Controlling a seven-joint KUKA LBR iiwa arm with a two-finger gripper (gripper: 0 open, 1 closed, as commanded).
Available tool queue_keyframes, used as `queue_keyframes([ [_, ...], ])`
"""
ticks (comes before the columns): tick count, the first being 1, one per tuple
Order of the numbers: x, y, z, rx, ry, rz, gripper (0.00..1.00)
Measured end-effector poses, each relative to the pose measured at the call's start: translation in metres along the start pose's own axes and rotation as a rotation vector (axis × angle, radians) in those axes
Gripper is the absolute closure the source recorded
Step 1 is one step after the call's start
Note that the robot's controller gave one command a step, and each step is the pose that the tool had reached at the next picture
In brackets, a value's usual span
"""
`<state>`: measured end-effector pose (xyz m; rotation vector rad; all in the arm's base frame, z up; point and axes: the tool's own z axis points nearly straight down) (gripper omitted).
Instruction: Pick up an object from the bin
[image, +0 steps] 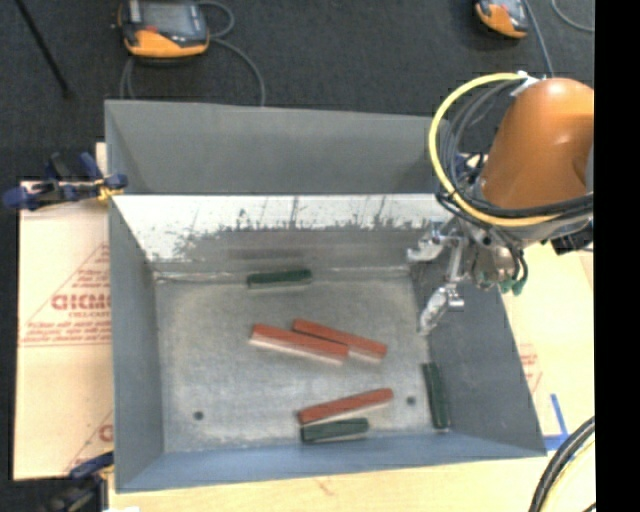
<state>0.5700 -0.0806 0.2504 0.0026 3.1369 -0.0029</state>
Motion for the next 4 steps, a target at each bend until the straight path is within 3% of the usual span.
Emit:
queue_keyframes([
  [1, 0.0, 0.0, 0.002, 0.0, -0.002, -0.001, 0.0],
  [2, 0.006, -0.025, 0.044, -0.003, 0.005, -0.125, 0.0],
  [3, 0.008, -0.035, 0.051, 0.003, -0.006, -0.152, 0.0],
  [4, 0.011, -0.025, 0.09, -0.003, 0.006, -0.173, 0.0],
])
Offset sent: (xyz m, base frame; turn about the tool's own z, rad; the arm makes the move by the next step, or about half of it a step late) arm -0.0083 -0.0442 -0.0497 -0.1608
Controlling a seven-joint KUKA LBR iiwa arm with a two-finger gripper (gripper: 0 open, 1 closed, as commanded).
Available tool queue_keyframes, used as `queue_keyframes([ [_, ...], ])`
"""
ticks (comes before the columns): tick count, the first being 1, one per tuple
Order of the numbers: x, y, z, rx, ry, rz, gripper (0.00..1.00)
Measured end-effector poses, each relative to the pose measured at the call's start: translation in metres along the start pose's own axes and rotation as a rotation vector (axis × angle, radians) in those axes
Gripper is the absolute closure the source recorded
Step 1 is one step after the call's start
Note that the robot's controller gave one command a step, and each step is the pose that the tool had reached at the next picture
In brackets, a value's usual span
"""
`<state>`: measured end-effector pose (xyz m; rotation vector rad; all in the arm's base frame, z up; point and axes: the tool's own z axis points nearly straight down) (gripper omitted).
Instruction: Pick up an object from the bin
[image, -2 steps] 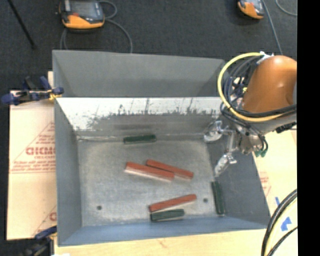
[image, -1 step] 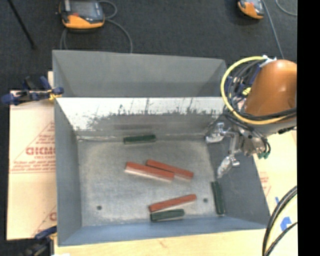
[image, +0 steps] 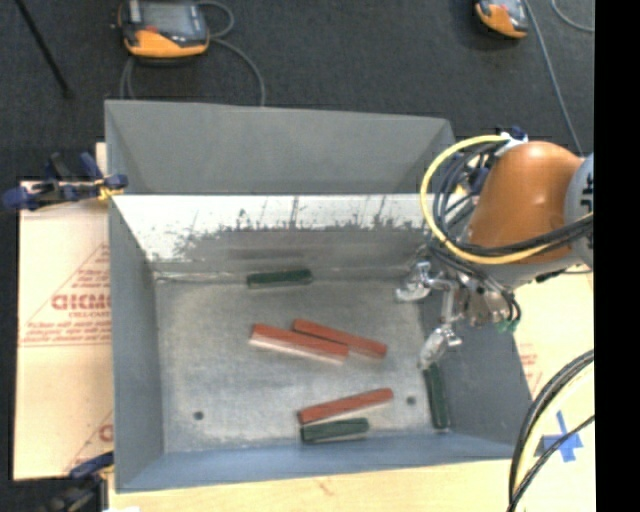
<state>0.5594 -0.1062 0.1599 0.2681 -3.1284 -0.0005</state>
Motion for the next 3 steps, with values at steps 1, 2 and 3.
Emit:
queue_keyframes([
  [1, -0.011, 0.019, 0.077, 0.004, -0.007, -0.12, 1.0],
  [2, -0.012, 0.019, 0.077, 0.004, -0.007, -0.121, 1.0],
  [3, 0.007, 0.013, -0.075, 0.003, -0.007, -0.117, 1.0],
])
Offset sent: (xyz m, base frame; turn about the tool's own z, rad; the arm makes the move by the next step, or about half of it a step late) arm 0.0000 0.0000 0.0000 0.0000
